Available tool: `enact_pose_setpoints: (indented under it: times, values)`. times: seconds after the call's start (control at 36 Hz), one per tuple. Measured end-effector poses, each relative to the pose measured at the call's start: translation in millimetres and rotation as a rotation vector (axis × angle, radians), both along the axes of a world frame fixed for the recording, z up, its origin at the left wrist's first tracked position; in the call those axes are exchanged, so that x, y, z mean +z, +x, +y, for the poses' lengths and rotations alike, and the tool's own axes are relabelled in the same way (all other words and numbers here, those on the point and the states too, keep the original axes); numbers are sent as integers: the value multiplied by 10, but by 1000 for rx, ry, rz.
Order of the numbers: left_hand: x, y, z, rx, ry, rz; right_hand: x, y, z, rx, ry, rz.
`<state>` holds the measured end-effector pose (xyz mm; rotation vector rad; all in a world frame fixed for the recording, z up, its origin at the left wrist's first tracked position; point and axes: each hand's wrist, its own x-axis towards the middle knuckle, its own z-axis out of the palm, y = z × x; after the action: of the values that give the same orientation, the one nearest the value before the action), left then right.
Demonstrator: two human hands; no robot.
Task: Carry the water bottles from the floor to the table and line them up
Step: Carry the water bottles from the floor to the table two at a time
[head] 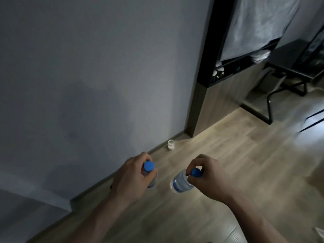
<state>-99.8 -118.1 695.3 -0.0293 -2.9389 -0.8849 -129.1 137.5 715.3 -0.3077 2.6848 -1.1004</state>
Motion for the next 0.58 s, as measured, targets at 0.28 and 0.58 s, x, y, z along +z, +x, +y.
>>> enact_pose_setpoints:
  times: [0.28, 0.58]
  values:
    - [348, -521, 1503, 1, 67, 64, 428, -257, 1546, -38, 65, 104]
    - [595, -902, 2736, -104, 115, 32, 539, -569, 2792, -126, 96, 92]
